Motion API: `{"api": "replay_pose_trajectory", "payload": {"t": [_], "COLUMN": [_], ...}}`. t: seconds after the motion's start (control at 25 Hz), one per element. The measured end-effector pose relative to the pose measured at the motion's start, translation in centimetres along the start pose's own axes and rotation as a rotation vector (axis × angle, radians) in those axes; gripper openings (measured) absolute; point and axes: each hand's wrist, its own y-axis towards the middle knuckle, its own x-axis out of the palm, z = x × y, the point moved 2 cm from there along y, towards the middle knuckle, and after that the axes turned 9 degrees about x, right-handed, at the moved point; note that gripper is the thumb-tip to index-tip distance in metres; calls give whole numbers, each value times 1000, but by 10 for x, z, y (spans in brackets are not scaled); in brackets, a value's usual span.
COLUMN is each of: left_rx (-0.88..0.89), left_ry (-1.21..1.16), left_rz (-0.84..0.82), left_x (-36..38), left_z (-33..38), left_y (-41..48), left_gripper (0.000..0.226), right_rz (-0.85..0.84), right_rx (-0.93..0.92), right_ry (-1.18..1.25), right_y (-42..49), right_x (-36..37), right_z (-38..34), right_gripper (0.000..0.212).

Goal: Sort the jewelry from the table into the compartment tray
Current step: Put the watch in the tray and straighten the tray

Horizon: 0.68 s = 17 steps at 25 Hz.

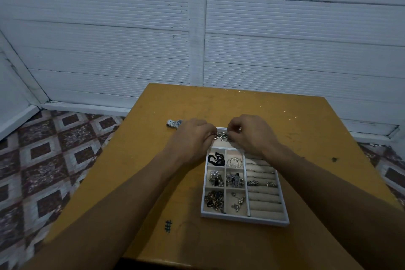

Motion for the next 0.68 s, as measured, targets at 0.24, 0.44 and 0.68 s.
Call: {"api": "replay_pose_trajectory", "payload": {"t": [0.24, 0.44, 0.68], "left_rx": [-230, -216, -236], "left_ry": [-42, 17, 29], "left_rz": [23, -49, -69], "left_x": [-10, -8, 2], "left_z": [-7, -6, -4], "left_y": [-71, -93, -100], "left_gripper": [31, 38, 39], "right_rz": [-39, -17, -150], "right_rx": [18, 8, -7], "right_ry": [162, 138, -44], "right_y": [5, 22, 42], "right_x": [16, 27, 50], "right_z": [-40, -79, -115], "right_gripper": [17, 27, 40]}}
